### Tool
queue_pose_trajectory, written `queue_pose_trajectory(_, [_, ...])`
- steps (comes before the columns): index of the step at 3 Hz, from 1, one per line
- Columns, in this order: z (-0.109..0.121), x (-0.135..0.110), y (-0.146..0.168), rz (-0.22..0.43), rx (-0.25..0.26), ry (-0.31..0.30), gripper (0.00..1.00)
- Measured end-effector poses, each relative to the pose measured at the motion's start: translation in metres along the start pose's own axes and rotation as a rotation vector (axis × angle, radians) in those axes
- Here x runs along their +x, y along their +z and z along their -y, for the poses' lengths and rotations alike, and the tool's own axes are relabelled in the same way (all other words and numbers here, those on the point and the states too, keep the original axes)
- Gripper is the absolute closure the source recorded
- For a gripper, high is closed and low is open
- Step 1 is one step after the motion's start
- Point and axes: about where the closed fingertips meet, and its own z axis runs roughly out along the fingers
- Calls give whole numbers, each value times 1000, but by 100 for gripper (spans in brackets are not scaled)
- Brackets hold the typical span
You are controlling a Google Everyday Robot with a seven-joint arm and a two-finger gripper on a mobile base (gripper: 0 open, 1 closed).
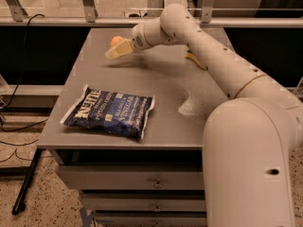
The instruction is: Move orange near blue chip bag
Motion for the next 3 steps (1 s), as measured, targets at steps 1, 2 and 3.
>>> queue_pose_trajectory(1, [-4,1,18,-4,-19,-1,26])
queue_pose_trajectory(2, [-4,0,22,-2,-25,2,49])
queue_pose_trajectory(3, [-6,-2,15,9,-25,2,74])
